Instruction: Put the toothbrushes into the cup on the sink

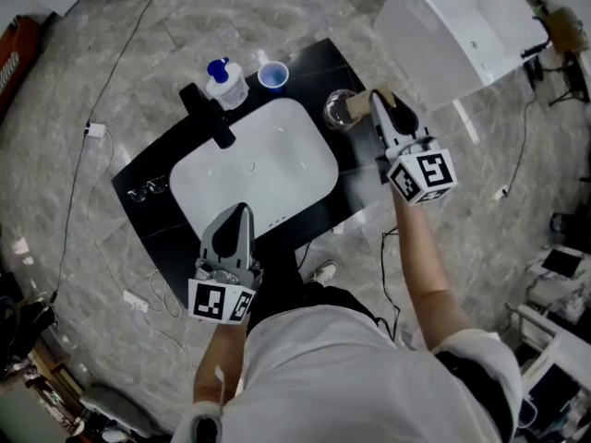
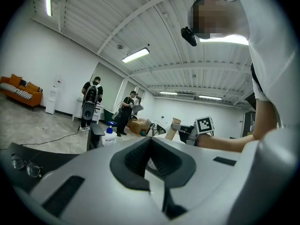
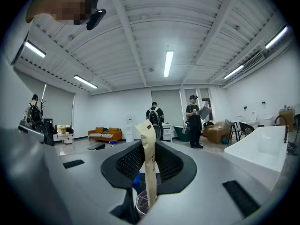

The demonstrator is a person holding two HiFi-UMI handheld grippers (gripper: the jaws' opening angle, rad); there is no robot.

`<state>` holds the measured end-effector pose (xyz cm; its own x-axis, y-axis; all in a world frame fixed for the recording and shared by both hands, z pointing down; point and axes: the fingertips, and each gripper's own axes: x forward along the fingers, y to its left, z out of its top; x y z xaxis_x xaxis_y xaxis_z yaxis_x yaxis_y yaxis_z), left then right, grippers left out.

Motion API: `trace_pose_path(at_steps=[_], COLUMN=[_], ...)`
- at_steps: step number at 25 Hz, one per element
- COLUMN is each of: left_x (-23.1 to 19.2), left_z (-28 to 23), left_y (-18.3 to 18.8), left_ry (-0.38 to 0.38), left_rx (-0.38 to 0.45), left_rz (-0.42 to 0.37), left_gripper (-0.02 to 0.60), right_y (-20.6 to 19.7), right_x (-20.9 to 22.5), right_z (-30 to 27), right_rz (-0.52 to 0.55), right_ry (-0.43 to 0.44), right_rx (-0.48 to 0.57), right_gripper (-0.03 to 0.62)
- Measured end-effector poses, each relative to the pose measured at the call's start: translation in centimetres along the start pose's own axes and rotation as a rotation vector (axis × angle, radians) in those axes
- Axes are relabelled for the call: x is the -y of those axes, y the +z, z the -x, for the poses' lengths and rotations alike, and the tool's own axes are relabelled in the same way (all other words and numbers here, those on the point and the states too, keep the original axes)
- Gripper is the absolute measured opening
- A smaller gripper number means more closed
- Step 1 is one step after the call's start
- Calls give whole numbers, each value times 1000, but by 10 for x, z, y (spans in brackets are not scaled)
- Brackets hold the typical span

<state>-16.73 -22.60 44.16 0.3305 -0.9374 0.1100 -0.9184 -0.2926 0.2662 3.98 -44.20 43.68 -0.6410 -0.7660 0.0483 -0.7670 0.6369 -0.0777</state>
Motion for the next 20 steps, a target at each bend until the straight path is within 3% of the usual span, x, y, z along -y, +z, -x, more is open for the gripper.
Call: trace_pose_path(at_steps=[20], left_x=[-18], left_z=[-8], left_y=[-10], left_ry=[-1], left_rx=[-38], left_rz=[16], left_gripper=[2], right_y=[-45], right_x=[6], right_z=[-23], right_rz=[-64], right_ry=[-51], right_rx=[-45], right_gripper=[87])
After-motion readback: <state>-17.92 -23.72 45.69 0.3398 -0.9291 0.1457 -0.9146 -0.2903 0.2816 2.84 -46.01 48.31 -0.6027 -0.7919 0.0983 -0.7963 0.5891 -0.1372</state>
